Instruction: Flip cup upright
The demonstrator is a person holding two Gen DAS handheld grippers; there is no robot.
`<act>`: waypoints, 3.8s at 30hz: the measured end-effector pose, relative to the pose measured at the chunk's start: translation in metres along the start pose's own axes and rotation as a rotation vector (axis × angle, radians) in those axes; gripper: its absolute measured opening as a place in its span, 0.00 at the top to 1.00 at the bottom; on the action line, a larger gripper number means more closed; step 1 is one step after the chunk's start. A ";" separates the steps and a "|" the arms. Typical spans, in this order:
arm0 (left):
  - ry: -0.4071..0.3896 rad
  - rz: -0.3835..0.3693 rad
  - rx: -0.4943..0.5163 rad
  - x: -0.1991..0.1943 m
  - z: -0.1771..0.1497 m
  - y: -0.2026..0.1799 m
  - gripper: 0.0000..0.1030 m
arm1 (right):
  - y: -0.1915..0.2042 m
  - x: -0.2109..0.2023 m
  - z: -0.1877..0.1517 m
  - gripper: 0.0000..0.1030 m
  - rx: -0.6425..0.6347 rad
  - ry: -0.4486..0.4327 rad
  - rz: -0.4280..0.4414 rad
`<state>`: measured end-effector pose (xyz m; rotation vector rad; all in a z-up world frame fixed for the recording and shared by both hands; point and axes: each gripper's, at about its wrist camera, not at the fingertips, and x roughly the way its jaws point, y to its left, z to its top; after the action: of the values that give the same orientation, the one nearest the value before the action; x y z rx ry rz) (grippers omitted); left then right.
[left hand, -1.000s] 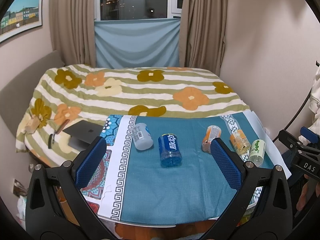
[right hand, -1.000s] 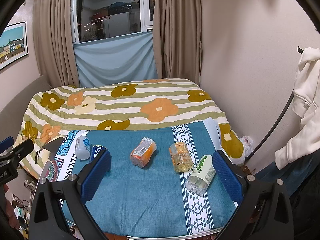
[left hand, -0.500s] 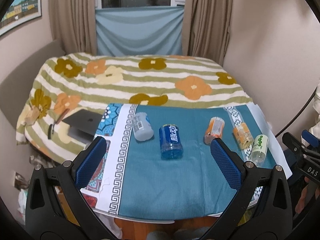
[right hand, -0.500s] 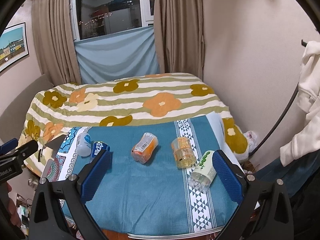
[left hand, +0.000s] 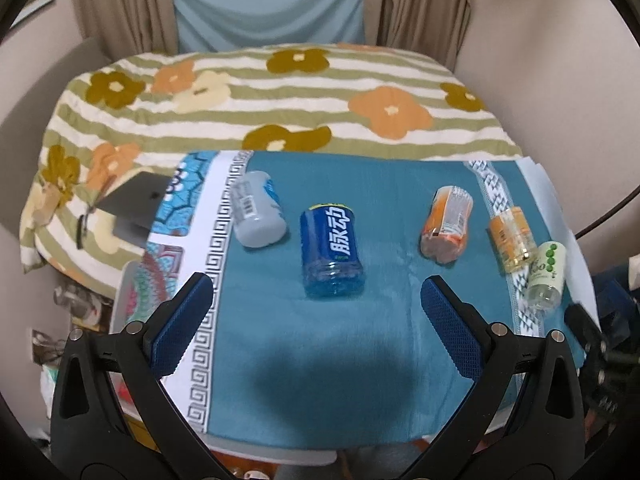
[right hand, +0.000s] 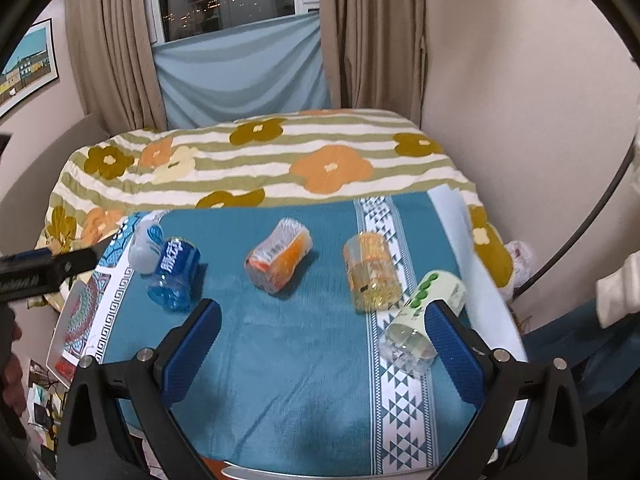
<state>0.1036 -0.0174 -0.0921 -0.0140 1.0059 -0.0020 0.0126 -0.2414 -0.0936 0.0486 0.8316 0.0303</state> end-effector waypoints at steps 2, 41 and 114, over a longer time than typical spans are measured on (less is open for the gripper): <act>0.023 0.004 0.006 0.016 0.004 -0.006 0.00 | -0.001 0.011 -0.004 0.01 -0.008 0.008 0.005; 0.332 0.048 0.016 0.169 0.017 -0.021 0.33 | 0.007 0.097 -0.001 0.01 -0.082 0.076 0.079; 0.219 -0.087 0.003 0.017 -0.074 -0.016 0.04 | 0.022 0.040 0.007 0.01 -0.071 0.206 0.191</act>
<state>0.0505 -0.0341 -0.1462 -0.0558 1.2238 -0.0858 0.0446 -0.2182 -0.1175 0.0586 1.0292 0.2485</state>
